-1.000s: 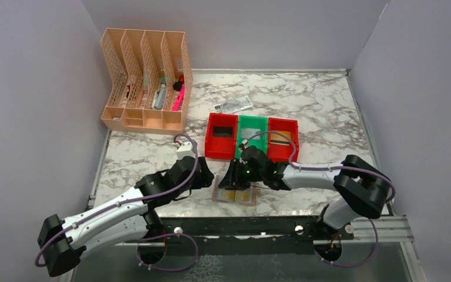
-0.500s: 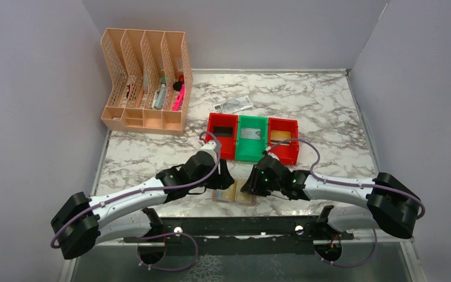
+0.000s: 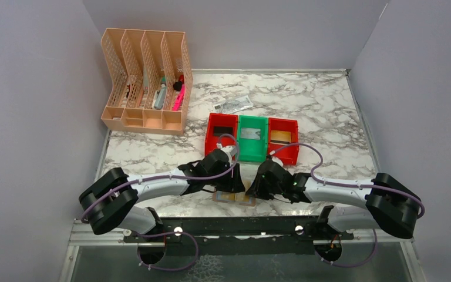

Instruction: Take the credit cards out of the card holder

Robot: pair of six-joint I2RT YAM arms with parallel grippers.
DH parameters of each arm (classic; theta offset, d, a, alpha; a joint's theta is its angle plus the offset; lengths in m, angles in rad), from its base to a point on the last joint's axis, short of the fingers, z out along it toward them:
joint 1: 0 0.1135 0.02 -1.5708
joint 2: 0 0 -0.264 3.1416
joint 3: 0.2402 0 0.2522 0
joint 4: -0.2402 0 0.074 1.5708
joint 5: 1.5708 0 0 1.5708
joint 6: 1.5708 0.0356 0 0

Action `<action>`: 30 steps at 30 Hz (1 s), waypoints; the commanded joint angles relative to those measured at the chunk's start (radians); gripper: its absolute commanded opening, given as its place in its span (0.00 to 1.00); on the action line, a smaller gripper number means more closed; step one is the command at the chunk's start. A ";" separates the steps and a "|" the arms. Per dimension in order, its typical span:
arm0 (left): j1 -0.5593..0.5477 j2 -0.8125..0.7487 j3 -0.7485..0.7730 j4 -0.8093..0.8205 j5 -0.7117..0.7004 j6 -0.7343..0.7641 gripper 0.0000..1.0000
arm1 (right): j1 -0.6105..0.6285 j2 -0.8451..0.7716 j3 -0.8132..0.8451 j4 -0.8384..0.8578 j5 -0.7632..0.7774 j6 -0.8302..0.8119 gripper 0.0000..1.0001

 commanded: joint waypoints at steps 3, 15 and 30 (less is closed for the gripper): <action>0.002 0.064 0.032 0.040 0.018 -0.008 0.53 | 0.002 0.014 -0.051 -0.048 0.067 0.042 0.25; 0.002 0.108 0.035 0.029 0.017 -0.014 0.52 | 0.003 0.004 -0.066 -0.036 0.068 0.044 0.26; 0.005 0.094 -0.003 0.009 -0.047 -0.031 0.27 | 0.002 0.037 -0.037 -0.077 0.088 0.039 0.25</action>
